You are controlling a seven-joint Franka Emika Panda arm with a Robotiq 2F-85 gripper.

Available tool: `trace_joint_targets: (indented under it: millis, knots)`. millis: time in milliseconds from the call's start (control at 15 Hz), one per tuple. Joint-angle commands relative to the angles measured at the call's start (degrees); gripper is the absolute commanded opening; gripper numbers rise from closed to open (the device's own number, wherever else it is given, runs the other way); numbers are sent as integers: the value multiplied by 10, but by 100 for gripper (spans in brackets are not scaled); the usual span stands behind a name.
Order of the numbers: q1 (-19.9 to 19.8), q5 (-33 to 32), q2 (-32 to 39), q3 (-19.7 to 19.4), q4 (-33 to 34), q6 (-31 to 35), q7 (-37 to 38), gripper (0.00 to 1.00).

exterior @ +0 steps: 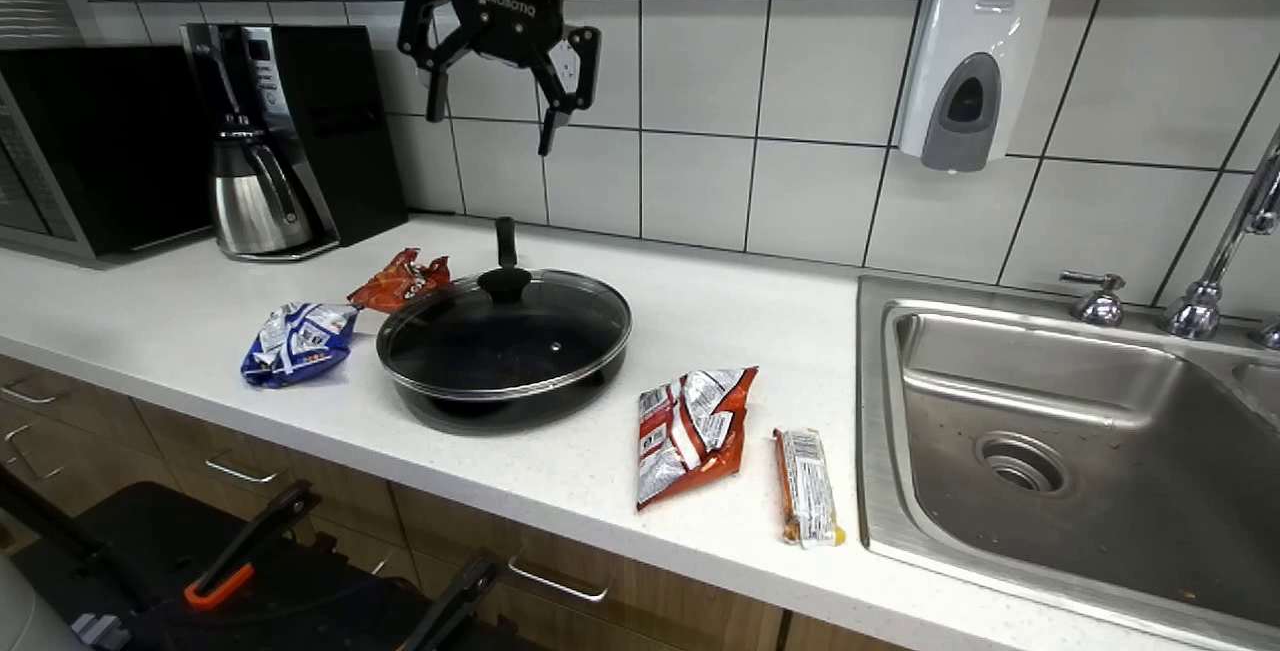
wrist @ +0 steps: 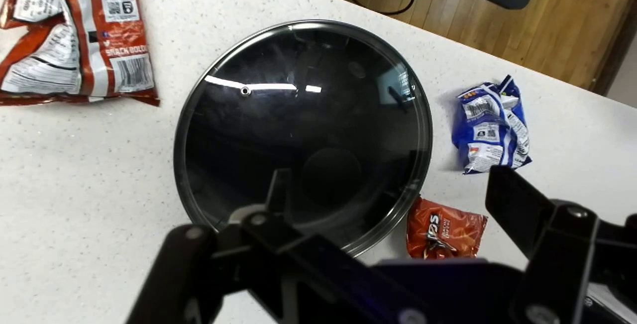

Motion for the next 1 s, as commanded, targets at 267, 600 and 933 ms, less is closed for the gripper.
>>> trace_joint_targets:
  millis: [267, 600, 933]
  knots:
    - [-12, 16, 105, 73, 63, 24, 66, 100]
    - [-13, 1, 131, 111, 62, 66, 150, 100]
    - [-20, 0, 147, 119, 66, 53, 186, 100]
